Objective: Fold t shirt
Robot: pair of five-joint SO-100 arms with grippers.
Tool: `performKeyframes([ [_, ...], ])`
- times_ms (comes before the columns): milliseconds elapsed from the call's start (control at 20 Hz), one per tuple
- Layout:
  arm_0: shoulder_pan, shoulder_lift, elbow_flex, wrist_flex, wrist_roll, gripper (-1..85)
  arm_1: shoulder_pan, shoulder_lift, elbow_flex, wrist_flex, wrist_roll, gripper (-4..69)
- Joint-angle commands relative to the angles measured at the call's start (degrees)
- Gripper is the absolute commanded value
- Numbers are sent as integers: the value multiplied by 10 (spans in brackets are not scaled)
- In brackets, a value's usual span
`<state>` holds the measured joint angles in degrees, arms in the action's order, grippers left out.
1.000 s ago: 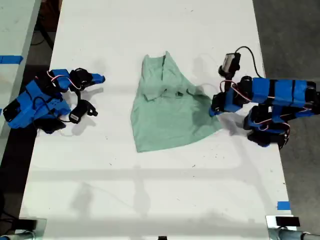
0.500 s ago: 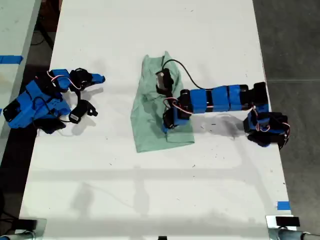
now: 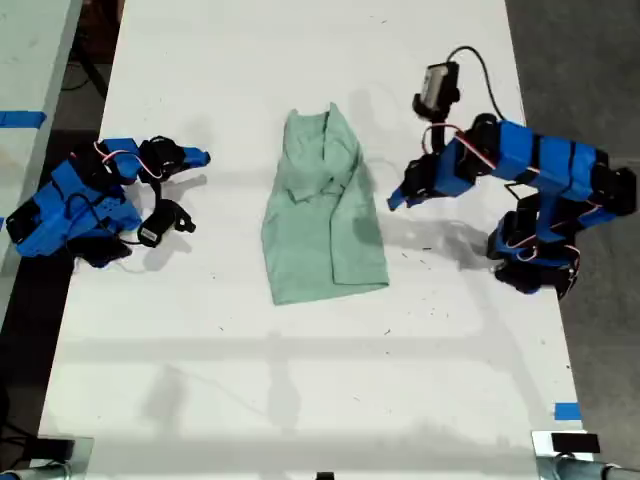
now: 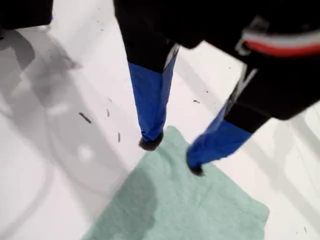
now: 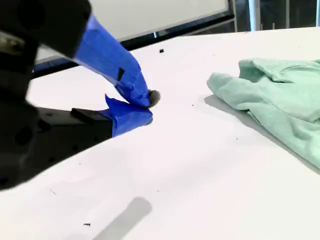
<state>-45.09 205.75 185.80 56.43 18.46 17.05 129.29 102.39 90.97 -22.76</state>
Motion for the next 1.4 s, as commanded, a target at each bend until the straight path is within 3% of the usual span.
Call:
performKeyframes([
  [0,4,4,18,-8,4,-3,26,227,240,-68,-6,8],
  [100,5,4,18,-9,4,-3,30,334,432,-175,-27,8],
  [200,5,4,18,-9,2,-3,57,454,587,-231,-54,8],
  [250,6,4,18,-9,1,-3,69,541,650,-232,-73,8],
  [350,7,4,19,-11,1,-3,82,723,757,-177,-91,12],
  [800,4,4,22,-18,4,-3,105,717,750,-144,-36,12],
  [1350,4,4,22,-18,4,-3,106,717,750,-139,-28,12],
])
